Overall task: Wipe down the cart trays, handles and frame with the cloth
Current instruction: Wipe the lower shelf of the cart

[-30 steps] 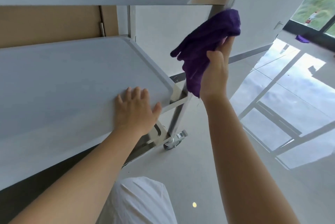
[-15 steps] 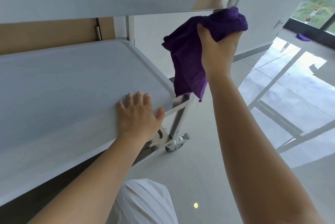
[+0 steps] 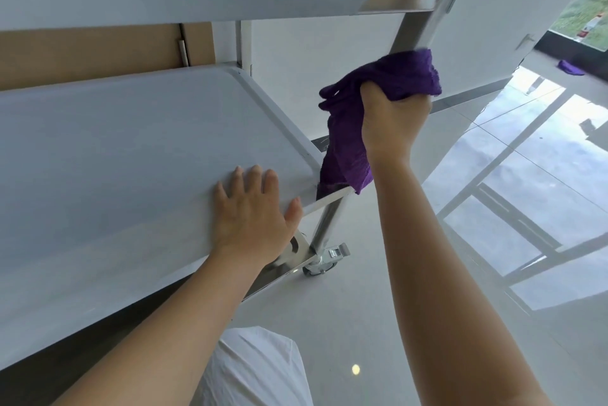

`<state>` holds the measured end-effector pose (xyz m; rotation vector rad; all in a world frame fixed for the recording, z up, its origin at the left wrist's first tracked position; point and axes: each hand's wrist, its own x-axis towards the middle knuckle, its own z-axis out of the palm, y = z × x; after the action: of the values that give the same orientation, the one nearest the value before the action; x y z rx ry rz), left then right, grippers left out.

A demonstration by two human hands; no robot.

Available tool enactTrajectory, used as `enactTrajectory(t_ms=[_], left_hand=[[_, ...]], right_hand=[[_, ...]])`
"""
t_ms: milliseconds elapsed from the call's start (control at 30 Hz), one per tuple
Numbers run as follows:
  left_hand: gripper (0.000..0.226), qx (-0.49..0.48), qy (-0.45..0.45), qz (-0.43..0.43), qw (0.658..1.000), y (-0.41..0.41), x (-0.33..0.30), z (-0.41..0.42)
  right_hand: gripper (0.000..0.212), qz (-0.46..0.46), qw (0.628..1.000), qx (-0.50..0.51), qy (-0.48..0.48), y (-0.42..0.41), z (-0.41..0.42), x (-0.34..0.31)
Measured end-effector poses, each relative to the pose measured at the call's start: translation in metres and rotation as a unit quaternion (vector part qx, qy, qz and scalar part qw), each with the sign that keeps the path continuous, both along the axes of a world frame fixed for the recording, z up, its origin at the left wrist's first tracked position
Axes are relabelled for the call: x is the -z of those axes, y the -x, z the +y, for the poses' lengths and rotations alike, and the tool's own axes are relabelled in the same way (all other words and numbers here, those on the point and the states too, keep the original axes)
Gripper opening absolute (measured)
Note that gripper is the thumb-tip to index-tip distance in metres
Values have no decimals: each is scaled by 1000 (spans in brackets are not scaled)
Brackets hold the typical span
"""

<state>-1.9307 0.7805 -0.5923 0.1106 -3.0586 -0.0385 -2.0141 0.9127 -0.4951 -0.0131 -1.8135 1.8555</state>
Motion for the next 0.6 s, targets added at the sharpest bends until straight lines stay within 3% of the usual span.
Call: enactTrajectory(t_ms=[300,433,600], left_hand=[[66,-10,-1,-5,1000,1,3,0],[86,-15,-2,-1,1000,3,-3,3],[65,-2,-43,-21,999,6,-4,2]], right_hand=[[34,-53,999,3,-13,-1,2,44],[35,-86,996,-1,5,2,5,69],[28,-131,991,-12,-9,-3,7,90]])
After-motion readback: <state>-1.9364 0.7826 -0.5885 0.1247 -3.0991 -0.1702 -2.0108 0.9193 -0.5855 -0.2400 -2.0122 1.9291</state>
